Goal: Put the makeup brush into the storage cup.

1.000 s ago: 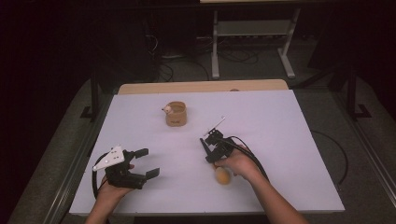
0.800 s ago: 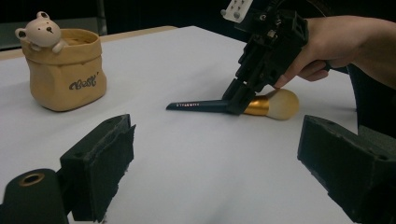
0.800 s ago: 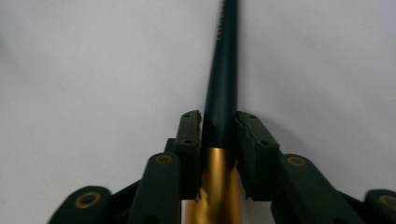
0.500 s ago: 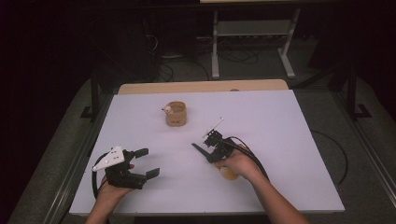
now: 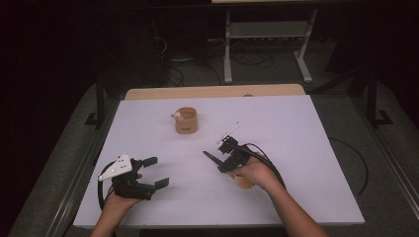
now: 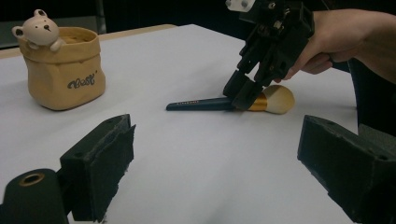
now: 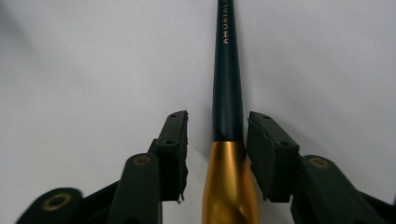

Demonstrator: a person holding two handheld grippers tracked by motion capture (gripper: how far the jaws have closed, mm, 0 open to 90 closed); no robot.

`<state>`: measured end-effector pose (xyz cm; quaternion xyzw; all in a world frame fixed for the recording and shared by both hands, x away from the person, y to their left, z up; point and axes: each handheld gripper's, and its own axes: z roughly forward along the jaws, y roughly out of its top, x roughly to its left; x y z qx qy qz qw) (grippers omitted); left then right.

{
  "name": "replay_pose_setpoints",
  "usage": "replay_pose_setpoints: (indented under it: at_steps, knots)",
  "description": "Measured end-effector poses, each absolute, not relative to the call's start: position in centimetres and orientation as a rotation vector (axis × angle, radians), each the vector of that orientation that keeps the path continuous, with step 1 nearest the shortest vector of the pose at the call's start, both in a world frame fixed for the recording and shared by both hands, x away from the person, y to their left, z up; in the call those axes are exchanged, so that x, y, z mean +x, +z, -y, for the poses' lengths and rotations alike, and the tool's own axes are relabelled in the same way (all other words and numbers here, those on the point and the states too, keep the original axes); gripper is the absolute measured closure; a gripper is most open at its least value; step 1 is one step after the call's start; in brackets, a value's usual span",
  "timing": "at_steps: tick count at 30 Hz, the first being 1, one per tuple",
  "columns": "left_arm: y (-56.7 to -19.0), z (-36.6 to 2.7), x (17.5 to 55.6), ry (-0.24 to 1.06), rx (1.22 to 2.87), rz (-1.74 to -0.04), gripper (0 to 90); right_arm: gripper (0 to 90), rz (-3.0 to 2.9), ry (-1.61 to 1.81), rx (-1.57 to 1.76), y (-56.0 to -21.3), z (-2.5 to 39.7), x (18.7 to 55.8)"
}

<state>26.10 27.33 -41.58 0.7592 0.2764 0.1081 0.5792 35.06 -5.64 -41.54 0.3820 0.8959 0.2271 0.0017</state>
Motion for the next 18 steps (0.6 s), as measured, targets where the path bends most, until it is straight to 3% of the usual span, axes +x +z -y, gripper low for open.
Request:
replay_pose_setpoints:
  at_steps: [6, 18]
  knots:
    - [-41.5, -27.4, 26.0, 0.256, 1.774, -0.646, 10.2, 46.1, -2.785, 0.72, 1.198, -41.3, 6.5, 34.9]
    - [-41.5, -27.2, 26.0, 0.254, 1.779, -0.646, 10.1, 44.0, -2.749, 0.777, 1.197, -40.8, 8.9, 33.2]
